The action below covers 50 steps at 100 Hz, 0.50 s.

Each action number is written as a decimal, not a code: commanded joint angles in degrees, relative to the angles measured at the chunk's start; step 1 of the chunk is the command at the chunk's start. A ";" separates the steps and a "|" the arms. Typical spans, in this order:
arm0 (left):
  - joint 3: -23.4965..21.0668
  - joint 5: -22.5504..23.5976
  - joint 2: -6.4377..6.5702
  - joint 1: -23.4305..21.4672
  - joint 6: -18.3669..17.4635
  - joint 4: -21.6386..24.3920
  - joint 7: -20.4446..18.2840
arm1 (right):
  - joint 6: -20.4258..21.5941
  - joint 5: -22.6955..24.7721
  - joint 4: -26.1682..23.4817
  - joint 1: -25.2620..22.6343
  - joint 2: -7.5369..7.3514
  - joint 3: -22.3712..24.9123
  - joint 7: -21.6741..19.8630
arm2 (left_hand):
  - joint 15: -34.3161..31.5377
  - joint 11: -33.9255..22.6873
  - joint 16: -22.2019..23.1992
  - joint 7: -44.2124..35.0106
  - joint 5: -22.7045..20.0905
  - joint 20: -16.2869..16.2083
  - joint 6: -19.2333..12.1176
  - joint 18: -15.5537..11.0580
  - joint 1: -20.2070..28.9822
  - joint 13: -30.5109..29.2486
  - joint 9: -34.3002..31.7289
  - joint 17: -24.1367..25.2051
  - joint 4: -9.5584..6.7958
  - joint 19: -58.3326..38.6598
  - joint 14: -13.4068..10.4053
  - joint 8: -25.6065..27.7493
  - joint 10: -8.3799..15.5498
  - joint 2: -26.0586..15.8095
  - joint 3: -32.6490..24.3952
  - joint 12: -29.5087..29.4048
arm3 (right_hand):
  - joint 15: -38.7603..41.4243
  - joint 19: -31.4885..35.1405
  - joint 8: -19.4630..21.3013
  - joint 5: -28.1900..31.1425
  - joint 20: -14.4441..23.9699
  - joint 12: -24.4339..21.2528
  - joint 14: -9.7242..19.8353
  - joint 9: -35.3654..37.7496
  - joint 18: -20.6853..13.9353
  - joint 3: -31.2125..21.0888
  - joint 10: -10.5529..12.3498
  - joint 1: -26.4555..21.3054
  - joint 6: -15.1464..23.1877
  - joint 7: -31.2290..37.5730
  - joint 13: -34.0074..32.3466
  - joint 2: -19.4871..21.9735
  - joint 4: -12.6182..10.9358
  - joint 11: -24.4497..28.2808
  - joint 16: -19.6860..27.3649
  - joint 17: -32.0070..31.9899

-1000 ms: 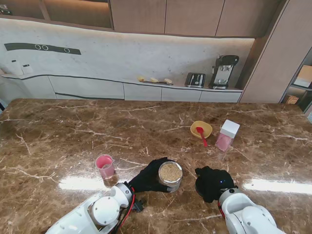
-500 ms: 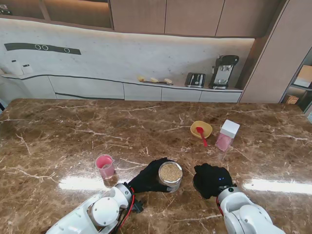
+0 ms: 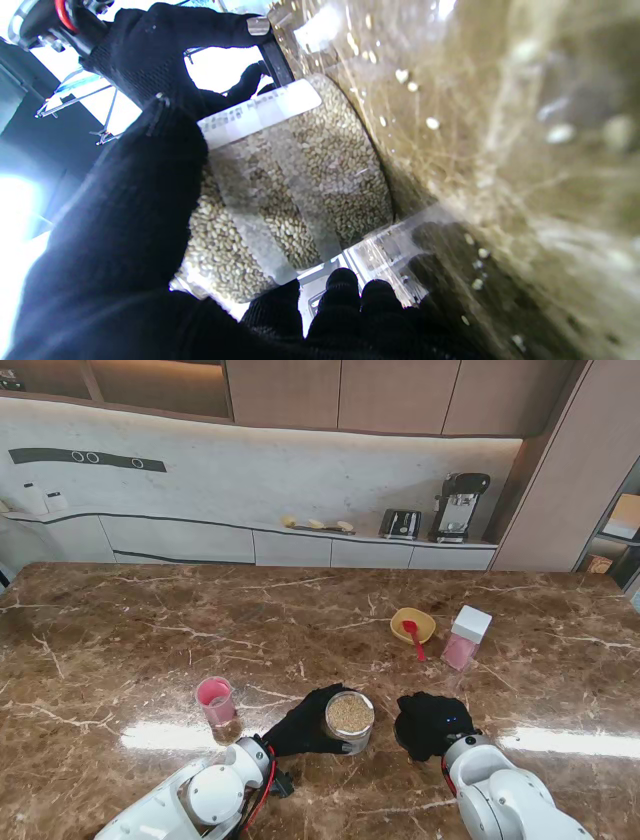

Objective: Measure grain into the airtight container

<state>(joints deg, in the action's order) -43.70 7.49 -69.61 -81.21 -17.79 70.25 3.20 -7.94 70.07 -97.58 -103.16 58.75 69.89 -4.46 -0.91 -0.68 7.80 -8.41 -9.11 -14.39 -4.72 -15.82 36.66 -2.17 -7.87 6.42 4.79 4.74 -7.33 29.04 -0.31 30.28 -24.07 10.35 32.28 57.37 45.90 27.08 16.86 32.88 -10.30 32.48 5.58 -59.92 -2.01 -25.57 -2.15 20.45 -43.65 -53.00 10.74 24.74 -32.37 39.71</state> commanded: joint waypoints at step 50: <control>0.12 -0.40 0.55 -1.78 1.06 -1.18 -0.83 | 2.34 -2.82 6.32 -0.60 0.31 -1.09 3.29 | 1.42 1.21 0.25 0.29 1.71 -1.69 -0.25 15.27 0.48 0.40 1.72 -4.46 -1.89 -7.26 8.93 -0.10 0.16 -3.85 3.71 -0.61 | -5.97 4.69 -0.10 8.80 -4.44 -0.52 5.56 11.68 -2.10 -11.08 2.44 -7.52 2.68 7.06 -9.61 7.03 -7.31 2.96 3.27 5.67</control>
<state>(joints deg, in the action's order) -44.05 7.09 -69.54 -81.64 -17.69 70.66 2.92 -5.60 68.05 -95.16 -102.28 58.83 69.67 0.04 -0.91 -0.68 7.80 -8.41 -9.02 -14.40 -4.68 -15.81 36.66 -2.17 -7.87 6.41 4.31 4.74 -7.33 29.04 -0.31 28.60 -22.49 10.35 32.74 60.05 44.27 30.13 13.92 31.37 -12.63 37.17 8.52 -60.71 -4.22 -24.19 -2.33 20.42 -48.15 -52.99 10.79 21.72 -32.91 44.04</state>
